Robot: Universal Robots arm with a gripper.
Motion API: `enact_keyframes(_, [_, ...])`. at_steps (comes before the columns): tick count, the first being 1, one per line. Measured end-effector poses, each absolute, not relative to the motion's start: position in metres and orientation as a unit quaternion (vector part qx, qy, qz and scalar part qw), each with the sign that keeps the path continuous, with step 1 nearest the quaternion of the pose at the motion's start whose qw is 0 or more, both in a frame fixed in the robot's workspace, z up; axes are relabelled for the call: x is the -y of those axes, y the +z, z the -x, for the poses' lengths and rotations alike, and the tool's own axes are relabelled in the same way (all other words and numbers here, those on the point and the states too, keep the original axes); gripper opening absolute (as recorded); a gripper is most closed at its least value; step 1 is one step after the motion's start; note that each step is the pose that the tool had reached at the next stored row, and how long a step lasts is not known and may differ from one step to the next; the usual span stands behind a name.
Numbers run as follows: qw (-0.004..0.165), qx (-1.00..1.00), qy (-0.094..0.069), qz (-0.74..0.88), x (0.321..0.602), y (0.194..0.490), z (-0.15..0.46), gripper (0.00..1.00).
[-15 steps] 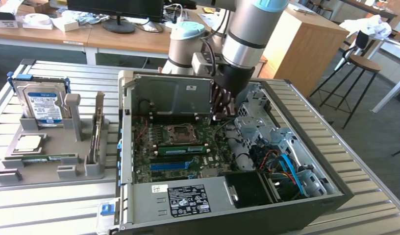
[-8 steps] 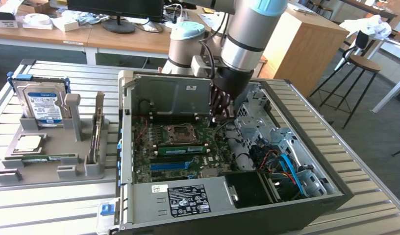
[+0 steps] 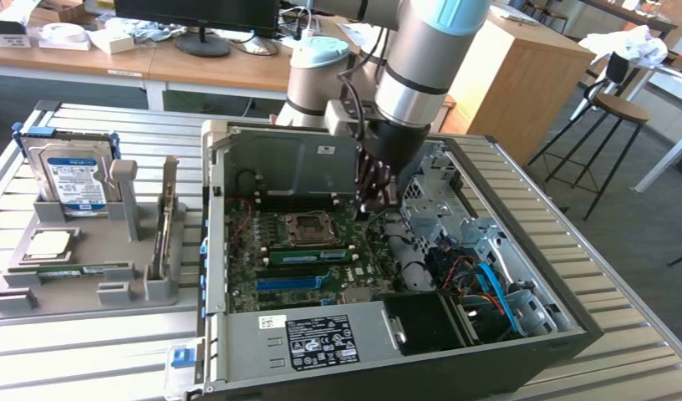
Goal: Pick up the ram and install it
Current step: 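Press down the ram until it locks into place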
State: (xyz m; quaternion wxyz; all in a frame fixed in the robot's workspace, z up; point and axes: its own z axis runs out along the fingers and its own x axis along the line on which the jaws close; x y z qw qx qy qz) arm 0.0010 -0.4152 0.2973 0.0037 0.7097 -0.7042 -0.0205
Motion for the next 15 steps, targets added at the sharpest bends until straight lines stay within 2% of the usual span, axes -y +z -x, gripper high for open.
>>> enact_keyframes(15, [0.004, 0.704, -0.020, -0.710, 0.415, 0.284, -0.001, 0.10])
